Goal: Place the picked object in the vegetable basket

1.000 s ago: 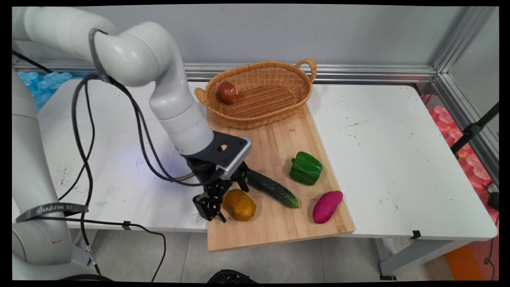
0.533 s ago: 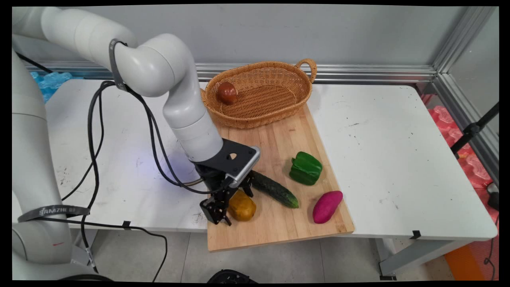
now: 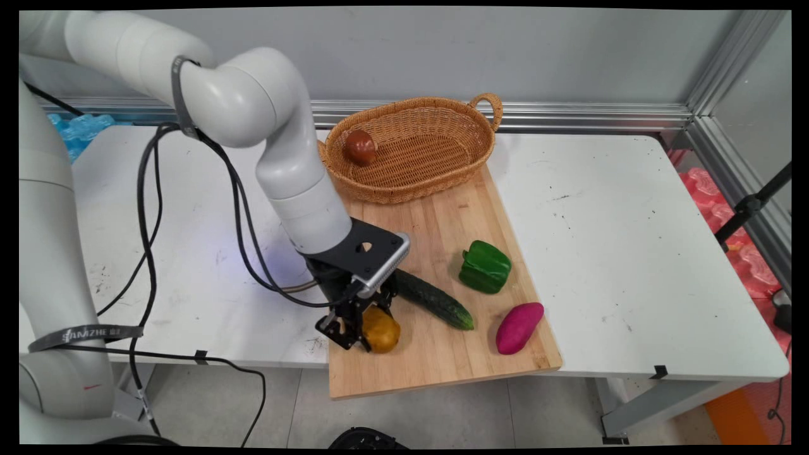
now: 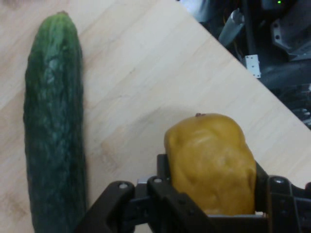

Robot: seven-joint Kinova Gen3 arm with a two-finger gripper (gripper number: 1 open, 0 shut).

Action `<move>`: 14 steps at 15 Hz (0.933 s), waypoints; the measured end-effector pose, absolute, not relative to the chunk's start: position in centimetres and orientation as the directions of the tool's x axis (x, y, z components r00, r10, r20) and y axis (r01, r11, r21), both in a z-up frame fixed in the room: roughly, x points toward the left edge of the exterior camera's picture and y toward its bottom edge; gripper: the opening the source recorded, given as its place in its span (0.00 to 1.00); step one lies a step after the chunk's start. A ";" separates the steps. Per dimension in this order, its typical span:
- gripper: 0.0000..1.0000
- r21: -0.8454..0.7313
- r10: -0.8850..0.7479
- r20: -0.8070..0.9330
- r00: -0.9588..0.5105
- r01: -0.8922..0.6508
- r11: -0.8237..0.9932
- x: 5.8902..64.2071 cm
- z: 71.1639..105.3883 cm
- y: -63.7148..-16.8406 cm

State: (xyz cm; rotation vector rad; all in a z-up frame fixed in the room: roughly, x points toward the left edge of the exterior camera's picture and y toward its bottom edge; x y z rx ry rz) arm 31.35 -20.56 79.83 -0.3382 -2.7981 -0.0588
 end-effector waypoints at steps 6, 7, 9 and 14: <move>0.00 -0.025 0.224 0.335 -0.915 0.230 0.973 32.3 84.8 -20.1; 0.00 -0.032 0.205 0.342 -0.917 0.207 0.978 32.6 85.8 -20.3; 0.00 -0.045 0.158 0.356 -0.921 0.152 0.987 33.1 87.6 -20.6; 0.00 -0.077 -0.040 0.405 -0.914 -0.077 0.994 35.4 92.0 -22.9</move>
